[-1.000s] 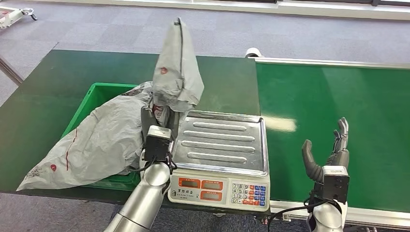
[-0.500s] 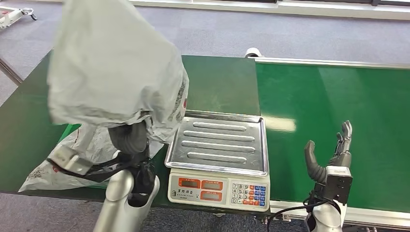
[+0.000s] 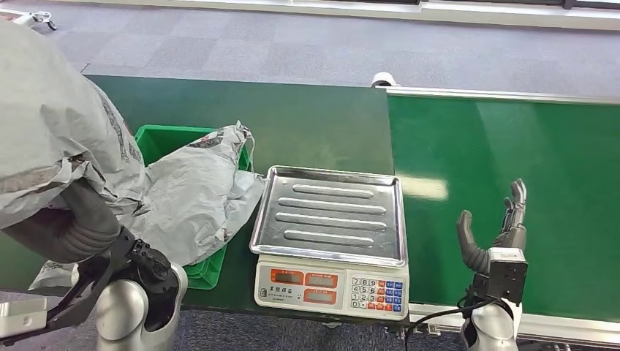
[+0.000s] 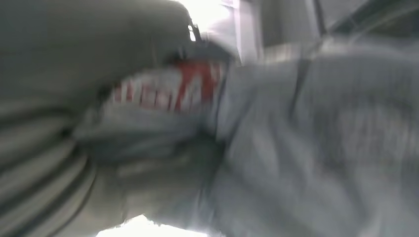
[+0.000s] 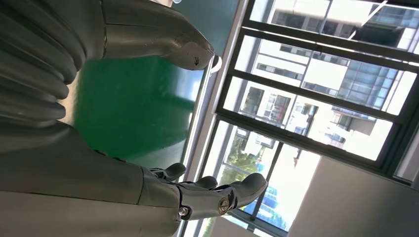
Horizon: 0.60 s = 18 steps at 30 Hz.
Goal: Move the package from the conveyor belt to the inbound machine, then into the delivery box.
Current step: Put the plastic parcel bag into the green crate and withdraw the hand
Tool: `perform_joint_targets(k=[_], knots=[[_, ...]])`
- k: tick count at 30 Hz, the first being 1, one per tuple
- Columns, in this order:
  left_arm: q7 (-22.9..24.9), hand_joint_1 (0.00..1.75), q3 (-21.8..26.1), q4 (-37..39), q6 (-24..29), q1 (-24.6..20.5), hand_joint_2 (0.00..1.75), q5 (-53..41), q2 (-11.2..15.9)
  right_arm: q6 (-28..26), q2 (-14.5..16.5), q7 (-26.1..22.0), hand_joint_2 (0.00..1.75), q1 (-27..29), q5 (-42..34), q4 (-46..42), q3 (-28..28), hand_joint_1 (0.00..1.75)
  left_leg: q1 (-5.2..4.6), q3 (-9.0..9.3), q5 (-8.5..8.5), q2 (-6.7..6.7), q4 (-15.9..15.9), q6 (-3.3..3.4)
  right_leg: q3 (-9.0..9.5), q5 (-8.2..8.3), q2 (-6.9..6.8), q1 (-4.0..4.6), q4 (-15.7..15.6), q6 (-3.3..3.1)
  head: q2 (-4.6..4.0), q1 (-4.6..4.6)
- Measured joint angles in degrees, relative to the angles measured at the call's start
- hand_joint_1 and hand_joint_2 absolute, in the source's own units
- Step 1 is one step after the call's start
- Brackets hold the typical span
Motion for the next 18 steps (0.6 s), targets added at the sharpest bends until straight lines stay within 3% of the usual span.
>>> perform_joint_targets(k=[2,4,8,13,18], knots=[[0.02,1.75,-0.62,0.08,2.75,-0.03,1.75,-2.46,0.63,-0.02,-0.02,0.0,1.75,0.02,0.07,0.02,0.02,0.0,-0.01,0.01,-0.01,0.01,0.0,0.0,0.0,-0.01,0.0,-0.01,0.0,0.01,0.0,0.0],[0.34,1.75,0.08,2.41,7.44,-0.4,1.75,-11.02,0.63,0.05,-0.02,0.05,1.75,0.33,0.51,-0.06,0.03,0.0,-0.01,0.02,-0.01,0.0,0.0,0.0,0.0,-0.02,-0.01,-0.01,-0.01,0.01,0.0,-0.01],[4.03,1.75,10.69,12.55,10.72,-3.87,1.75,-37.77,-2.12,1.12,0.01,0.79,1.75,1.29,2.27,-0.77,0.04,0.0,-0.01,0.08,0.0,0.04,0.0,-0.02,0.05,0.02,0.0,-0.02,-0.01,-0.02,0.0,0.0],[10.79,1.75,23.42,21.12,11.14,-6.38,1.75,-48.38,-3.3,1.85,-0.04,1.19,1.75,2.23,2.97,-1.22,0.02,0.0,0.03,0.18,-0.01,0.37,0.0,-0.09,0.0,0.09,0.22,0.04,0.0,-0.1,0.0,0.0],[20.81,1.75,29.93,26.29,11.17,-6.97,1.75,-55.96,-3.16,2.1,-0.15,1.41,1.75,2.94,3.31,-1.59,0.0,0.0,0.04,0.14,-0.02,0.32,0.0,-0.09,-0.03,0.05,0.21,0.04,0.01,-0.13,0.0,0.0]])
